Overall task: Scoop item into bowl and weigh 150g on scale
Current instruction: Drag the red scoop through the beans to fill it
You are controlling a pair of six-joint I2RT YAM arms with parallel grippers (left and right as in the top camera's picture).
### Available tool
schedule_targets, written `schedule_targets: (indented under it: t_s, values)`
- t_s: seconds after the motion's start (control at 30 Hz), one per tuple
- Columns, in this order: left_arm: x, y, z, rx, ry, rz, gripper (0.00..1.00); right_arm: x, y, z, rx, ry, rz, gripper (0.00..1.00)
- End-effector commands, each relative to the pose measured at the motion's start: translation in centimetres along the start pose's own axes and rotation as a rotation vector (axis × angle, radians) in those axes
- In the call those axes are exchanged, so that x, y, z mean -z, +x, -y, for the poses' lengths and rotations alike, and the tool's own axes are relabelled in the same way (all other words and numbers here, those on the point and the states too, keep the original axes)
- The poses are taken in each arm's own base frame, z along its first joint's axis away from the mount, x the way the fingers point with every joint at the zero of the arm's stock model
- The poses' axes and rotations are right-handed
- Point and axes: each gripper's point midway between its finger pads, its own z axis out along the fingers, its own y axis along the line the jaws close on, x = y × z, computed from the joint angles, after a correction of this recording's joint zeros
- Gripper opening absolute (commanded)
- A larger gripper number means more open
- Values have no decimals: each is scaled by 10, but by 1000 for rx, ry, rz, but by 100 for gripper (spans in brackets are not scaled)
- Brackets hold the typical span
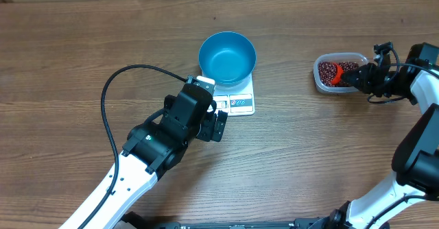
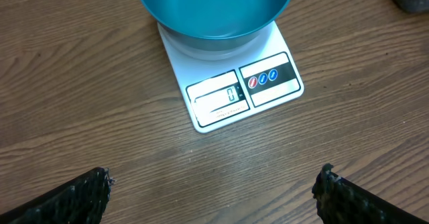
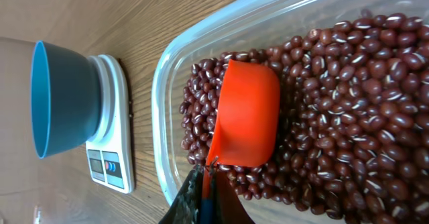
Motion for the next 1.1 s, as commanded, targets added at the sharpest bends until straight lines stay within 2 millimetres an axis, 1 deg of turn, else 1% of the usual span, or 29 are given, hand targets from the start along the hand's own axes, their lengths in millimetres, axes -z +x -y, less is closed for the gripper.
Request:
schedule_targets:
  t_s: [0.0,0.33,0.5,0.7,0.87,1.07]
  values:
    - [0,0,-1,14,-11,5,100,-12,8,1,-45,-61,-26,4]
    - [0,0,-1,14,-11,5,100,-12,6,1,-41,-64,-19,4]
    - [0,0,-1,14,-10,5,99,0,1,13,-64,-62,18,4]
    - [0,0,-1,14,-11,5,99,13,-4,19,-77,-91,61,4]
    - [0,0,-1,14,-11,5,100,20,-7,17,-85,-129,85,4]
    - [0,0,-1,14,-11,5,100,22,-9,8,-84,-184,97,4]
